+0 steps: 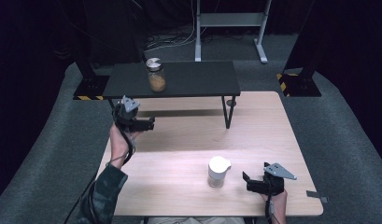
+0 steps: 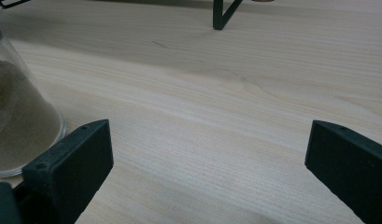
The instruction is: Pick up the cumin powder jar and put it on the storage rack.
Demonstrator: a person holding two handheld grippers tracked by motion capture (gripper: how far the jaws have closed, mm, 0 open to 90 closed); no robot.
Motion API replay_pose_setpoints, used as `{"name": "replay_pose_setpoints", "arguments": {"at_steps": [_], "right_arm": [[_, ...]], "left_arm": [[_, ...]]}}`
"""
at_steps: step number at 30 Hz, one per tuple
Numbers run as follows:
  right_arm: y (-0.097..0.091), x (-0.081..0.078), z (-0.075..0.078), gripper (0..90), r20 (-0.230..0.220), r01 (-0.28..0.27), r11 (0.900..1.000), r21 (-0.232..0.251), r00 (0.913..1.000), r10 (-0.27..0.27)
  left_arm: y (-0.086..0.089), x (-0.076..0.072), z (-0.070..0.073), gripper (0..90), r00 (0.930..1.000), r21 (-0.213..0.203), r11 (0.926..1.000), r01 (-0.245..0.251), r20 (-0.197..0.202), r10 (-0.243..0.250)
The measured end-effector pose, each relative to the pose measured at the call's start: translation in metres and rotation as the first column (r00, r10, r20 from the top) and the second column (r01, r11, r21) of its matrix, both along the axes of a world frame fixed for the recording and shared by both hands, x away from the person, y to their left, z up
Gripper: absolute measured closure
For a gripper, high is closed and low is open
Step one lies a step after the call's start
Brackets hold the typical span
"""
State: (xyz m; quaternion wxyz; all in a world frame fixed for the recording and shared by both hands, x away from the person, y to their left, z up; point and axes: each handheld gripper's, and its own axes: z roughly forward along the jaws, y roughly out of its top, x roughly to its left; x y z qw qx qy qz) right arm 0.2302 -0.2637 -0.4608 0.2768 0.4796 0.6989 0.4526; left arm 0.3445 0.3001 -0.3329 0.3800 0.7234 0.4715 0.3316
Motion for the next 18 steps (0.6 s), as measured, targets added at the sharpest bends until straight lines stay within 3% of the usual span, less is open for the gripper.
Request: {"name": "replay_pose_setpoints", "arguments": {"at_steps": [4,6,8,9,13,18], "right_arm": [[0.001,0.000,0.001,0.0,-0.003,-0.001,1.0000,-0.004,1.0000,0.001],[0.001,0.001,0.001,0.0,-0.005,-0.002,1.0000,-0.007,1.0000,0.002],[0.001,0.001,0.001,0.0,-0.006,-0.001,1.0000,-0.008,1.0000,0.001],[0.001,0.001,0.001,0.0,-0.007,-0.001,1.0000,-0.008,1.0000,0.001],[0.002,0.002,0.002,0.0,-0.012,-0.003,0.9999,-0.013,0.9999,0.002],[0.003,0.002,0.002,0.0,-0.012,-0.001,0.9999,-0.016,0.9999,0.001]], "left_arm": [[0.003,-0.019,-0.035,0.0,0.9987,0.030,0.9996,-0.001,-0.052,0.003],[0.003,-0.029,-0.054,0.0,0.9967,0.023,0.9995,-0.019,-0.079,0.021],[0.002,-0.035,-0.071,0.0,0.9928,0.019,0.9997,-0.017,-0.118,0.019],[-0.001,-0.038,-0.077,0.0,0.9904,0.036,0.9993,-0.012,-0.137,0.017],[-0.006,-0.049,-0.094,0.0,0.9875,0.029,0.9994,-0.017,-0.156,0.021],[-0.009,-0.051,-0.105,0.0,0.9853,0.028,0.9996,-0.009,-0.170,0.013]]}}
